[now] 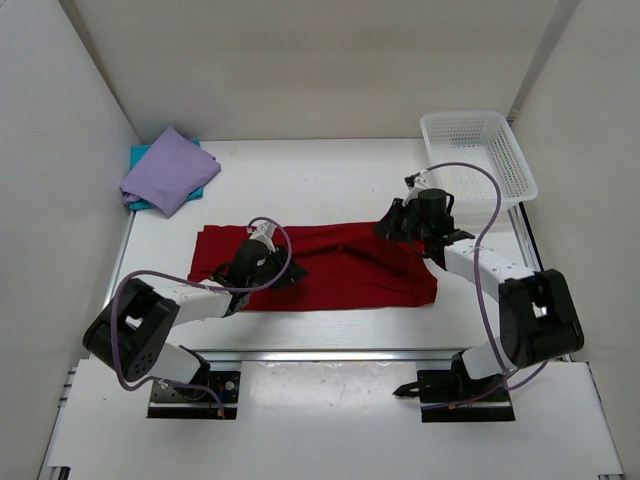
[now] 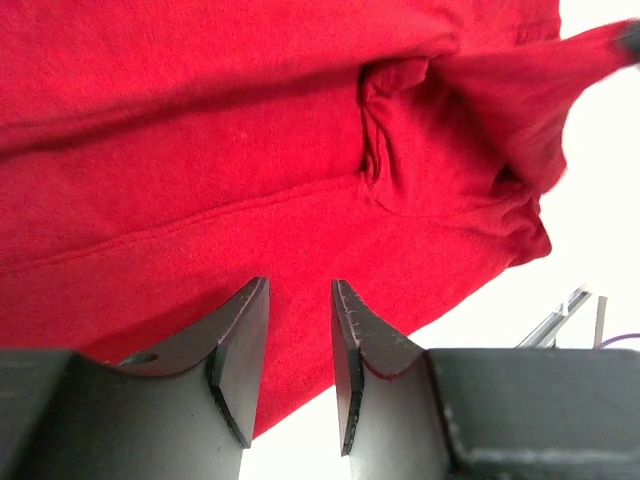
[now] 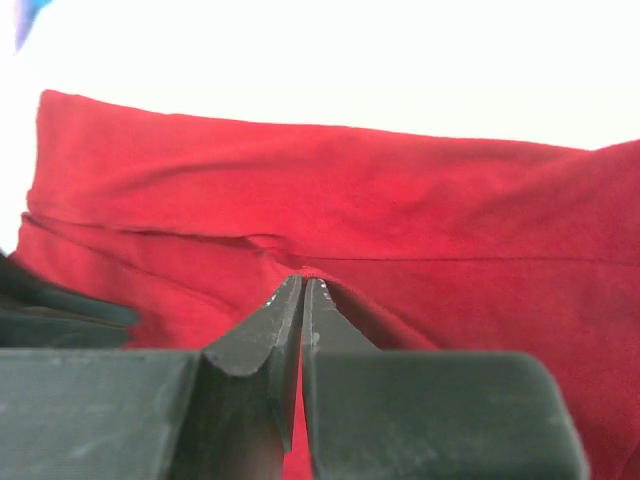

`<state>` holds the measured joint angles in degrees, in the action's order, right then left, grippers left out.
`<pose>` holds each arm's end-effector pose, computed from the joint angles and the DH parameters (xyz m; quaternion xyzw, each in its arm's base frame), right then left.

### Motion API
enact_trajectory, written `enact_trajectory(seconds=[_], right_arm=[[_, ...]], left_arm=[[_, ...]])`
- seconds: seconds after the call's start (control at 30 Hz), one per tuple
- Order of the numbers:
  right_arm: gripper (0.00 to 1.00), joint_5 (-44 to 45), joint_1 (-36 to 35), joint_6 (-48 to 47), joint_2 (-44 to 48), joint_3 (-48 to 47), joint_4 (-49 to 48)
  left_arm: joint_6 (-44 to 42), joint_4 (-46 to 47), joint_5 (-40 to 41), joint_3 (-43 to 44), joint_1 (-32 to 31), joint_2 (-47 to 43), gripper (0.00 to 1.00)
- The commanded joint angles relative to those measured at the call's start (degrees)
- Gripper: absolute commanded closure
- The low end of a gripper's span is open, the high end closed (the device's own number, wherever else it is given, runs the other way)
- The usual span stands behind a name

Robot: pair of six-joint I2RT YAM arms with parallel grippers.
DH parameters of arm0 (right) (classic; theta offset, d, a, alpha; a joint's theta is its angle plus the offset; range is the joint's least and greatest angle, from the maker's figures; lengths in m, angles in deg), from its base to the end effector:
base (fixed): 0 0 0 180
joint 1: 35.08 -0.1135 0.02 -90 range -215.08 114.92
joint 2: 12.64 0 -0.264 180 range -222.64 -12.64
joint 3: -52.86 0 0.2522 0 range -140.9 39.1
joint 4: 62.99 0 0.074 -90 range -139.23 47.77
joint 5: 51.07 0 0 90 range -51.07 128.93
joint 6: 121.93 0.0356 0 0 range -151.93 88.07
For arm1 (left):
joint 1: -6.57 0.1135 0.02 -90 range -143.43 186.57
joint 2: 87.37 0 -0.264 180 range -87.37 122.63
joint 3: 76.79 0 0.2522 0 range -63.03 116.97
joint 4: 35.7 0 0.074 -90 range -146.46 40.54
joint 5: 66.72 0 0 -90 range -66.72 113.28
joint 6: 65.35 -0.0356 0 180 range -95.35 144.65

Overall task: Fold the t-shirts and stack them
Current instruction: Fold the other side of the tshirt into a rectangle

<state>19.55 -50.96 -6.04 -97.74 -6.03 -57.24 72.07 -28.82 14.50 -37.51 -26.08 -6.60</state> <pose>0.2997 0.0976 0.2082 -0.0061 0.8658 0.3080 0.3943 0.2130 -0.1429 0.1450 -0.0782 0.8801 -0.3500 0.3112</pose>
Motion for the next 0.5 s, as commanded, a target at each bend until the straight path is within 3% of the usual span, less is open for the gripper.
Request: enact_trajectory(seconds=[0.0, 0.47], right_arm=[[1.0, 2.76, -1.69, -0.4, 4.85, -1.1, 1.94], [1.0, 12.43, -12.4, -3.74, 10.12, 2.23, 11.08]], left_arm=[[0.48, 2.29, 0.33, -0.56, -1.54, 1.05, 0.58], [0.04, -0.08, 1.83, -0.64, -0.41, 1.76, 0.6]])
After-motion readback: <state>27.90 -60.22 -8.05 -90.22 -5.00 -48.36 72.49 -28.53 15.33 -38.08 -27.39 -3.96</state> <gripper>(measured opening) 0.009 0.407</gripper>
